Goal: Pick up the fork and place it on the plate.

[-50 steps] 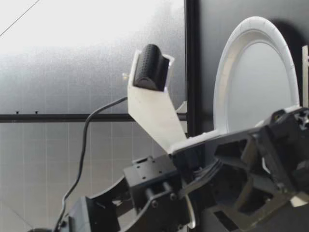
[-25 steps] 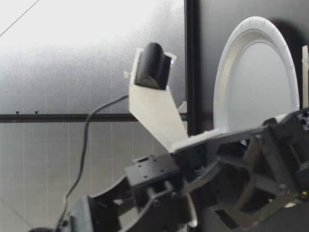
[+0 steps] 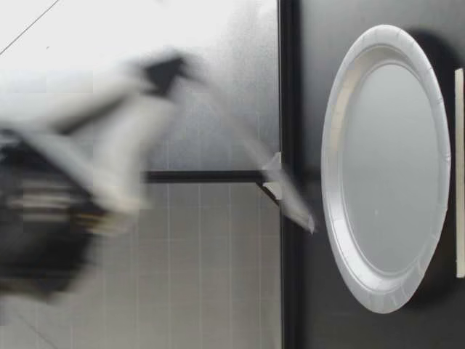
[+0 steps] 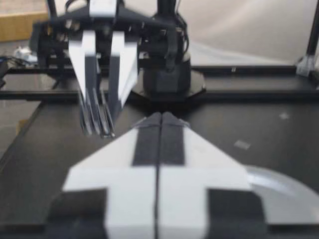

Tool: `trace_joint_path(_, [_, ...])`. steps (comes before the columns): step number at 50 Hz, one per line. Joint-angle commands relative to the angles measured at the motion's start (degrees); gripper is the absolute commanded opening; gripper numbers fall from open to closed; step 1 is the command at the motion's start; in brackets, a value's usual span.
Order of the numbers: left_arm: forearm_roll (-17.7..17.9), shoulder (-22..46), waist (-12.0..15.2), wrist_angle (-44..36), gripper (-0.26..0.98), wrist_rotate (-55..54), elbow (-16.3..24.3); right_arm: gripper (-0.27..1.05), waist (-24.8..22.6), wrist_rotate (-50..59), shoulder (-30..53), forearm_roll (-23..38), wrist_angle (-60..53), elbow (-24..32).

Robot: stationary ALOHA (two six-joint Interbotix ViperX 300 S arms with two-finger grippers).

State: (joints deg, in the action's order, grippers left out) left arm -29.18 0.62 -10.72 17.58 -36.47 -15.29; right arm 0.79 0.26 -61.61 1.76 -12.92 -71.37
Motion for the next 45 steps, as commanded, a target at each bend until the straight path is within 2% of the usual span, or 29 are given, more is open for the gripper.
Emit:
trace_joint_path(1, [-1.6,-4.0,1.1,-3.5,0.11,-0.2,0.0,0.20,0.3,-0.4,0.4,0.2,1.1,2.5])
trace_joint_path(7, [-3.6,-7.0,3.7,-8.9,0.11,-0.2,-2.5,0.53,0.3,-0.2,1.8,0.2,1.1,2.8])
trace_joint_path(12, [-4.6,-9.1,7.2,-15.7,0.11,0.1,-4.7,0.70,0.3,0.0,4.0,0.1,-0.4,2.8])
trace_joint_path(21, [-4.5,-10.2,14.0,-36.4,0.11,3.4,-8.6,0.65,0.2,1.4,9.1,-0.1,-11.2,2.7])
trace_joint_path(25, [-3.8,-9.8,15.7,-43.0,0.11,6.1,-9.5,0.63,0.2,2.4,12.4,-0.1,-18.5,2.7])
trace_joint_path(35, [-0.8,-9.5,17.0,-45.7,0.11,14.4,-9.7,0.63,0.2,6.2,22.8,-0.1,-26.0,4.7])
trace_joint_path(45, [5.4,-7.5,16.9,-52.0,0.11,20.4,-11.0,0.63,0.3,7.8,37.0,0.2,-33.1,10.5])
